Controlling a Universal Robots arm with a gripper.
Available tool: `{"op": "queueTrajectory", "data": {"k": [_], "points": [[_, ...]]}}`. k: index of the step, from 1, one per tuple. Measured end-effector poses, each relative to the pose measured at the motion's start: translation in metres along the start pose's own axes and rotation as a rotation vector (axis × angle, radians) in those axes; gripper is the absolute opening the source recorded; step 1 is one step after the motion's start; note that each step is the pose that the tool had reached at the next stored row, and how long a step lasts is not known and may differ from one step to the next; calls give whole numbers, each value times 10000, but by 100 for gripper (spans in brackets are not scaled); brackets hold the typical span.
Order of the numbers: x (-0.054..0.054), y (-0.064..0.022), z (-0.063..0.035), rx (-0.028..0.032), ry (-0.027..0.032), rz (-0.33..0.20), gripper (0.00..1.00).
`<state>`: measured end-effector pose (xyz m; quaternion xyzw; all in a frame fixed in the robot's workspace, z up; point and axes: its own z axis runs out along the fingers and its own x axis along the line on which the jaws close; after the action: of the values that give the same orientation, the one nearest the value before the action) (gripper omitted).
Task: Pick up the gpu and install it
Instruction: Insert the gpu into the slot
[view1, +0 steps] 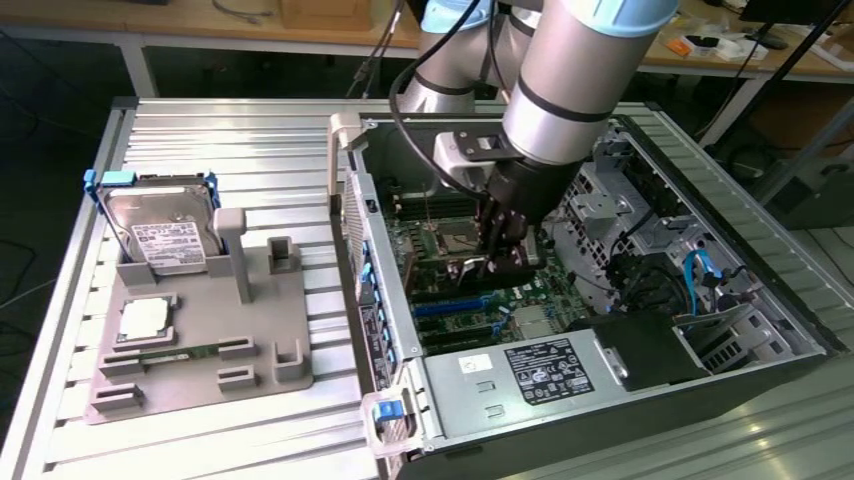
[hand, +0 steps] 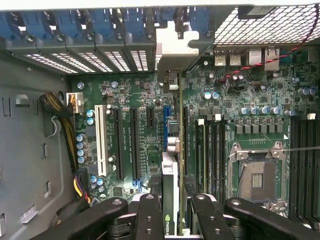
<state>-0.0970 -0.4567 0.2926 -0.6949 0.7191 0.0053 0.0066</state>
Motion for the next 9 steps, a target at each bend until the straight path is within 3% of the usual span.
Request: {"op": "queueTrajectory", "data": {"k": [9], "points": [[5, 27, 28, 1, -2, 0, 27]]}}
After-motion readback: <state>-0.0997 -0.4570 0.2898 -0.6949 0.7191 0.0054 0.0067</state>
